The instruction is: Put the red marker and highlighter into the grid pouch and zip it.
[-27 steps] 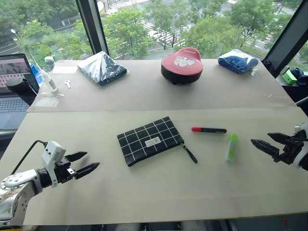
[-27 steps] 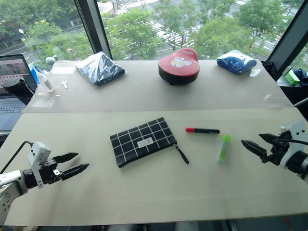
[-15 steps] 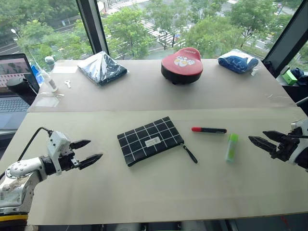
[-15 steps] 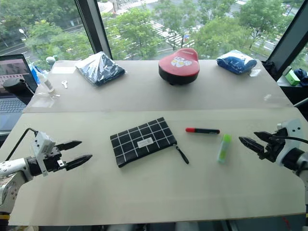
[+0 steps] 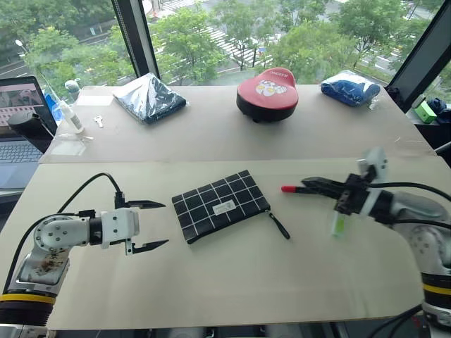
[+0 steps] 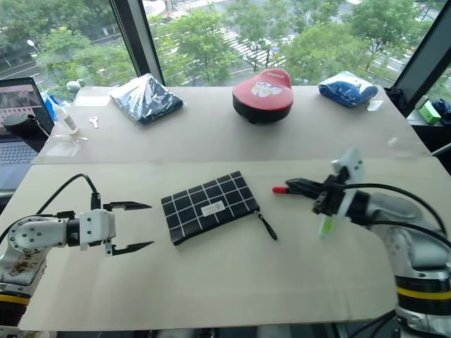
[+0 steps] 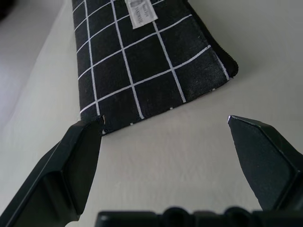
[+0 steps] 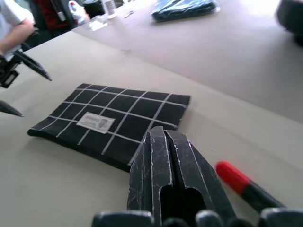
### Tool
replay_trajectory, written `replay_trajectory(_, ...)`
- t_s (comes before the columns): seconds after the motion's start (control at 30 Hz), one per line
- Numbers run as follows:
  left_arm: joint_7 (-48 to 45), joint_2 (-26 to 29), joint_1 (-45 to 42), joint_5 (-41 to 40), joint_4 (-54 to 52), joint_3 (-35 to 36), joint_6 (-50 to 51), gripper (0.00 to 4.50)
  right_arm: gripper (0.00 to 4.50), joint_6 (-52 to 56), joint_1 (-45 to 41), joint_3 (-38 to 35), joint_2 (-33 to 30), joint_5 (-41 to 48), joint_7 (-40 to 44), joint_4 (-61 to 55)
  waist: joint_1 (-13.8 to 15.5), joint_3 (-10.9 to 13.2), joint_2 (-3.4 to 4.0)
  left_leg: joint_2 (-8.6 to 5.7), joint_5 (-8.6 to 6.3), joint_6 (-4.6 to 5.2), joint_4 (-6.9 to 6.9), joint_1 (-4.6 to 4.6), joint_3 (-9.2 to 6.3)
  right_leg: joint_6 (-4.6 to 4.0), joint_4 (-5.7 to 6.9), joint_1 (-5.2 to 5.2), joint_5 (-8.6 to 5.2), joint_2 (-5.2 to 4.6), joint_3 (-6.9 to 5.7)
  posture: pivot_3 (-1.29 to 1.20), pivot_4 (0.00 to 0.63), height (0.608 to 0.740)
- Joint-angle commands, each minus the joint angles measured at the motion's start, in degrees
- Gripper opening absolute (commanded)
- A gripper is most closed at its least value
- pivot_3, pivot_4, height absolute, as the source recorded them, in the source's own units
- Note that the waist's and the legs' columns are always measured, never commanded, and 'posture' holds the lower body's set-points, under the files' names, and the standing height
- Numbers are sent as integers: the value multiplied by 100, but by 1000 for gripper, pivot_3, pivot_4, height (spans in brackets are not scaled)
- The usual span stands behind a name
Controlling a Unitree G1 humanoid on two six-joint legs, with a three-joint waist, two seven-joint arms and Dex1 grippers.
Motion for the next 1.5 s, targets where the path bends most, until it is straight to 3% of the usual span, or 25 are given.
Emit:
replay_trajectory(0.03, -39, 29, -179, 25, -296, -143, -259, 4500, 26, -314, -270, 487, 113, -459, -52, 79, -5, 0, 0, -2, 0, 1, 1, -5, 2, 2, -1, -3, 1, -1, 0, 0, 150, 740)
replay_trajectory(0.67, -22, 141, -83, 243, -279, -635, -635, 4500, 26, -897, -822, 1865, 774, -2053, -105, 1158, -41, 0, -1, 17, 8, -10, 3, 17, 24, 8, 3, 10, -1, 46, 5, 0, 150, 740)
replay_trajectory(1.5, 1422, -615, -759, 1466, 1159, -1145, -2503, 4500, 26, -906, -739, 1743, 712, -2224, 155, 1042, -5, -3, -3, 18, 7, -10, 4, 64, 17, 7, 1, 63, 0, 45, 3, 0, 150, 740)
